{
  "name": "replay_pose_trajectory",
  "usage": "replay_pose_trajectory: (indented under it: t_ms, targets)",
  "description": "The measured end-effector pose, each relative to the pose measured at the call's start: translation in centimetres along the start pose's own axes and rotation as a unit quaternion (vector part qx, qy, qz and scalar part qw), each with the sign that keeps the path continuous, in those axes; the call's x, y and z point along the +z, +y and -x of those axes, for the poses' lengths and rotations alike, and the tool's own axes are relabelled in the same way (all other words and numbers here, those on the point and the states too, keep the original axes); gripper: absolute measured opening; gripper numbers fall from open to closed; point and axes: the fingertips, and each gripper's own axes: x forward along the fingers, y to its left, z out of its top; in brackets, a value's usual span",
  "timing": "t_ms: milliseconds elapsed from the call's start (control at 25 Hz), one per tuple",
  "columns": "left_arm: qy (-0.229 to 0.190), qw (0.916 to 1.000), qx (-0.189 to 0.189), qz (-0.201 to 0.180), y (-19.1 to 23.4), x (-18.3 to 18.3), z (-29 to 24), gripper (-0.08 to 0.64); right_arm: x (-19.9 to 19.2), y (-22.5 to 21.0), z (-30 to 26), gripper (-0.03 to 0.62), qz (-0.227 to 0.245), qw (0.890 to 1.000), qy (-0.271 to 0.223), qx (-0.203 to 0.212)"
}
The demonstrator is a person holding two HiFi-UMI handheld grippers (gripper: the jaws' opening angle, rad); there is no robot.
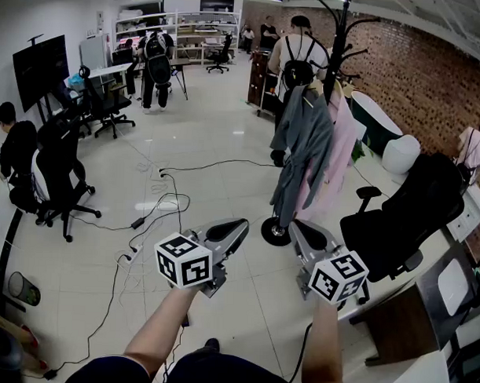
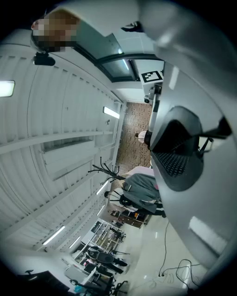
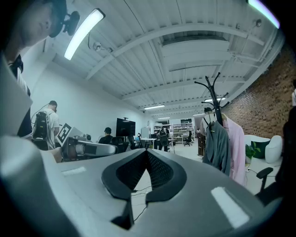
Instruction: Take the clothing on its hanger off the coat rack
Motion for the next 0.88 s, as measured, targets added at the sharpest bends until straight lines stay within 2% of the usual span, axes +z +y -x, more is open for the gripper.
replay_pose_trajectory:
  t_ms: [320,560,880]
  targets:
    - [0.002,0.9996,-0.017,-0.022,5.4,2.3,-2.1,0.008,0.5,-1.9,-5.5,0.0,0.008,1.0,-0.002,-0.017]
    - [0.0,0.9993,-0.027,-0.025,8.5,3.6,-3.7,0.008,1.1,-3.9,-8.4,0.0,0.009,0.999,-0.01,-0.036]
    - [0.001,0.9994,-0.028,-0.022,12.9,4.3,-7.5,0.008,1.5,-8.2,-12.4,0.0,0.012,0.999,-0.014,-0.042]
